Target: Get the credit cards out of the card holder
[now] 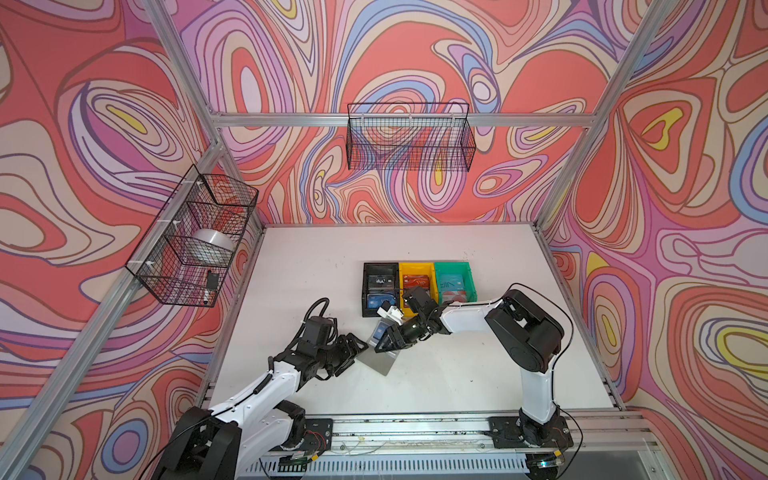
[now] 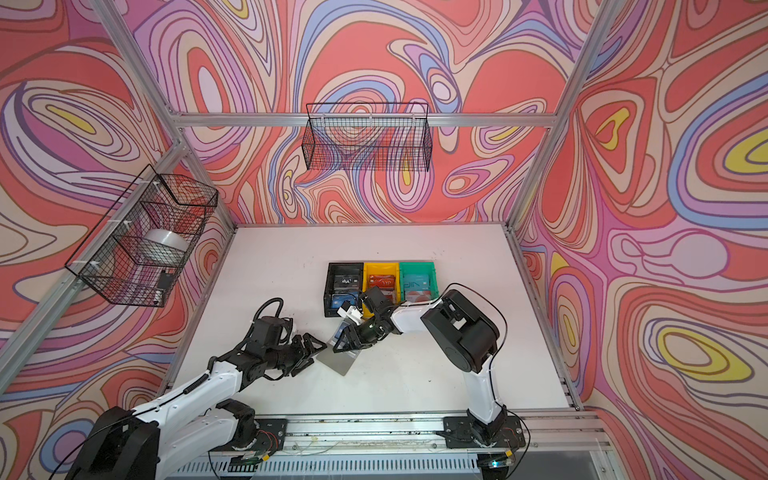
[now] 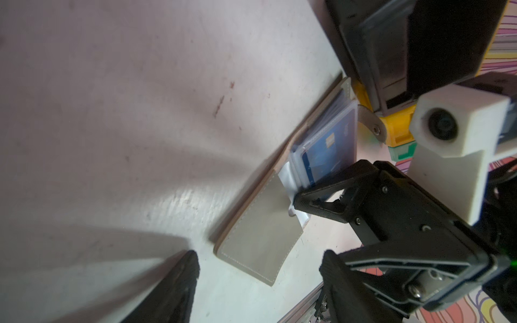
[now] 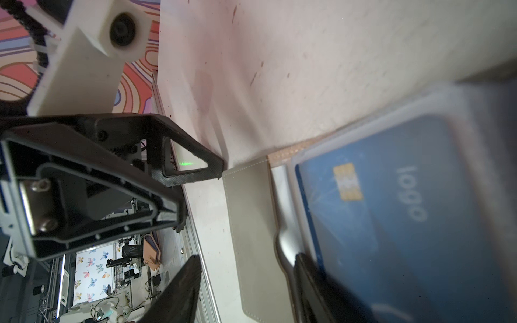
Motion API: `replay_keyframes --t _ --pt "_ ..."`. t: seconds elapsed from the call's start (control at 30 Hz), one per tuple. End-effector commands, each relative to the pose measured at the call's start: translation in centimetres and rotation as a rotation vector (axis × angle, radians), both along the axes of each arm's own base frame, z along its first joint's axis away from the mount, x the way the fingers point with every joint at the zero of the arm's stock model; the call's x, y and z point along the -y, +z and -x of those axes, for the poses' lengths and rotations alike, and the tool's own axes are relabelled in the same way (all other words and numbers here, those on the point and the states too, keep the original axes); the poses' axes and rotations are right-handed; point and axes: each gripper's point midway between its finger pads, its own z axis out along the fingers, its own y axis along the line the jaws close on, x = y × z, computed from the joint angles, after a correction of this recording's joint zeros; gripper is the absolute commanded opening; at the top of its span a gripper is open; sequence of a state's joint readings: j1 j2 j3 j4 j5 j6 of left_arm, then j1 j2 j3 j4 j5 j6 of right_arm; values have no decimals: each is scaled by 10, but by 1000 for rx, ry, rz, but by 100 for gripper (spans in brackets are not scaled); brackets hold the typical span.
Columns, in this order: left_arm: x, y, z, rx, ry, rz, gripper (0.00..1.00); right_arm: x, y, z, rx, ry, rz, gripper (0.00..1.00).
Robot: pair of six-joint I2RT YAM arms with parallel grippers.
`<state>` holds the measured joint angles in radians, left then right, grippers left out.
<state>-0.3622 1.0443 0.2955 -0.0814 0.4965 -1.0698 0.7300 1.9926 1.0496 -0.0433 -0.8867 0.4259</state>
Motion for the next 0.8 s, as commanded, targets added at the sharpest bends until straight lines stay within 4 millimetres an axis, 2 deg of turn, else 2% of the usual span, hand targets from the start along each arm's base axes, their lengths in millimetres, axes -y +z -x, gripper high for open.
replay_keyframes --t 0.0,0.23,0.37,0.53,0.63,0.67,0.73,0.77 --pt "0 -11 1 -24 17 -9 71 8 -24 -6 11 -36 95 57" --pt "9 -21 -8 -47 7 -5 65 9 -22 -6 13 -33 94 57" --pt "12 -25 -9 -65 -10 -8 54 11 -21 -5 15 -33 96 57" --pt "11 -25 -8 -57 -13 -14 35 14 -16 -5 19 -42 94 57" --pt "8 -25 -7 -58 -18 -40 27 17 -10 -8 30 -53 103 57" --pt "6 -26 -5 -59 -22 -51 23 17 -6 -9 39 -51 103 57" --pt "2 -27 -5 -59 -19 -71 5 19 3 -13 67 -53 108 57" --pt "-1 -28 -5 -61 -15 -81 0 20 8 -15 87 -54 116 57"
